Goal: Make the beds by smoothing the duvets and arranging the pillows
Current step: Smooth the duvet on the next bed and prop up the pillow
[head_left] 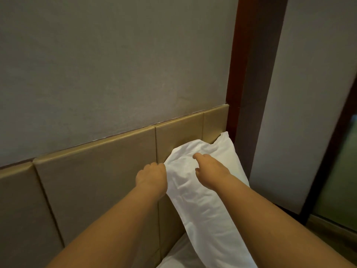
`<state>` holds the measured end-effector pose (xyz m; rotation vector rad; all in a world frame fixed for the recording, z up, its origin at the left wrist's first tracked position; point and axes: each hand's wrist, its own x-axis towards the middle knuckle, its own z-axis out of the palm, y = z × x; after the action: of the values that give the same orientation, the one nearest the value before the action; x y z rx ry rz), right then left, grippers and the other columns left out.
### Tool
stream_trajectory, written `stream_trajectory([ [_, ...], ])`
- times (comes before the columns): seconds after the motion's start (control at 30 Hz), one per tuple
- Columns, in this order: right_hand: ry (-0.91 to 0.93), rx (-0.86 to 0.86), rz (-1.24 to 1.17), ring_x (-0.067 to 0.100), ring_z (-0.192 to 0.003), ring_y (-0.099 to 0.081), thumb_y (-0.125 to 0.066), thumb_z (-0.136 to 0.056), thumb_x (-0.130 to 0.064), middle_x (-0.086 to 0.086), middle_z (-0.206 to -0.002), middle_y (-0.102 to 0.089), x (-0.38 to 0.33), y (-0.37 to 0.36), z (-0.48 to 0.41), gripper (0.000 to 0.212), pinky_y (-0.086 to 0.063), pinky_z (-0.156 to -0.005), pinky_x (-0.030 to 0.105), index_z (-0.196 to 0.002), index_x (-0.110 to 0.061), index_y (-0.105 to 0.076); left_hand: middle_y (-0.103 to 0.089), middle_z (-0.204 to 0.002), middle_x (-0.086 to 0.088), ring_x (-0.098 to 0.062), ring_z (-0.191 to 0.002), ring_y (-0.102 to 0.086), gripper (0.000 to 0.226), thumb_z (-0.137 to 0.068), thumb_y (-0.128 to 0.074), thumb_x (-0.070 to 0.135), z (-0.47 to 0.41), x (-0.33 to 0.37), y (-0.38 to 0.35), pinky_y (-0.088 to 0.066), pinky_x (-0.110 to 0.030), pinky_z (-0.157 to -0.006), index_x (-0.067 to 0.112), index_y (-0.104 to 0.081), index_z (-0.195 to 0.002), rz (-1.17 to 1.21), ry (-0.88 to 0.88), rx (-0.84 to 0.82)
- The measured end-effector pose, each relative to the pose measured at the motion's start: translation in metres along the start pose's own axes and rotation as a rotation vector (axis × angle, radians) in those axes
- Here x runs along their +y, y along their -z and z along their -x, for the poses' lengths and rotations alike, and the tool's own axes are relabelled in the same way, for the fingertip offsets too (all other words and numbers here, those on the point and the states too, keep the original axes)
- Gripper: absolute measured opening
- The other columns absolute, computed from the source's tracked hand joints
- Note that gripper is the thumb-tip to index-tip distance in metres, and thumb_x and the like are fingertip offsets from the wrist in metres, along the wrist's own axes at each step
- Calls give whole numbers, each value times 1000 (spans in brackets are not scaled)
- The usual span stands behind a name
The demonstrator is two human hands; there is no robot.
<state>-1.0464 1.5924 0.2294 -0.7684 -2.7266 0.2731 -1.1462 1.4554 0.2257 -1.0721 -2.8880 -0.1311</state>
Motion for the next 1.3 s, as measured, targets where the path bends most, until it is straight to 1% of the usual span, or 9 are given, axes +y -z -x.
stream_trajectory([
  [0.17, 131, -56, -95, 24, -135, -39, -54, -95, -10, 3, -153, -31, -4, -16, -83, 60, -39, -108, 37, -147, -17, -26, -54, -115, -7, -24, -100, -56, 25, -91, -60, 13, -70, 20, -4, -41, -30, -73, 13, -48, -114, 62, 0, 76],
  [0.33, 233, -53, -99, 25, -107, -59, -57, -92, -13, 7, -125, -56, -2, -42, -121, 30, -50, -89, 36, -121, -15, -49, -50, -120, -5, -21, -95, -60, 42, -92, -57, 18, -111, 40, -28, -53, -34, -82, 18, -40, -130, 171, -30, 88],
  [0.5, 234, -77, 0, 28, -100, -59, -54, -90, -10, 10, -113, -56, 14, -44, -131, 17, -48, -80, 36, -106, -10, -55, -44, -121, -8, -23, -94, -59, 32, -93, -53, 16, -127, 49, -36, -53, -35, -85, 16, -53, -125, 123, -66, -43],
  [0.63, 245, 89, -31, 24, -85, -53, -48, -90, -2, 9, -106, -54, 17, -39, -129, 14, -41, -65, 33, -99, -9, -56, -43, -123, -4, -21, -83, -61, 22, -93, -54, 18, -124, 47, -21, -51, -31, -66, 19, -57, -115, 11, -40, 111],
  [0.73, 286, 169, -117, 18, -80, -43, -48, -89, 0, 8, -105, -53, 12, -35, -130, 15, -33, -64, 28, -99, -10, -53, -46, -118, -2, -20, -85, -61, 23, -93, -55, 16, -121, 47, -10, -45, -29, -60, 19, -52, -115, -106, -37, 256],
  [0.83, 276, 197, -111, 21, -93, -55, -50, -90, -3, 6, -109, -56, 20, -32, -134, 21, -44, -73, 29, -108, -12, -55, -44, -113, -3, -17, -92, -53, 31, -91, -54, 18, -123, 56, -8, -39, -27, -65, 18, -40, -119, -159, -111, 414],
  [0.9, 202, 212, -72, 22, -99, -56, -52, -90, -5, 4, -113, -56, 34, -33, -136, 23, -46, -79, 29, -112, -14, -54, -43, -113, -3, -18, -94, -47, 34, -89, -53, 17, -128, 66, -13, -37, -28, -72, 18, -40, -121, -168, -181, 444],
  [1.07, 45, 153, -21, 23, -104, -56, -55, -89, -8, 5, -118, -55, 81, -40, -146, 29, -50, -84, 33, -116, -17, -52, -44, -118, -5, -23, -105, -43, 41, -87, -55, 17, -151, 109, -35, -36, -31, -84, 18, -40, -126, -184, -285, 401],
  [1.3, -15, 94, 63, 23, -99, -54, -51, -90, -9, 7, -113, -53, 151, -55, -168, 22, -44, -76, 31, -112, -13, -54, -50, -122, -10, -27, -114, -45, 33, -89, -53, 19, -210, 161, -44, -36, -34, -93, 17, -46, -121, -269, -208, 294],
])
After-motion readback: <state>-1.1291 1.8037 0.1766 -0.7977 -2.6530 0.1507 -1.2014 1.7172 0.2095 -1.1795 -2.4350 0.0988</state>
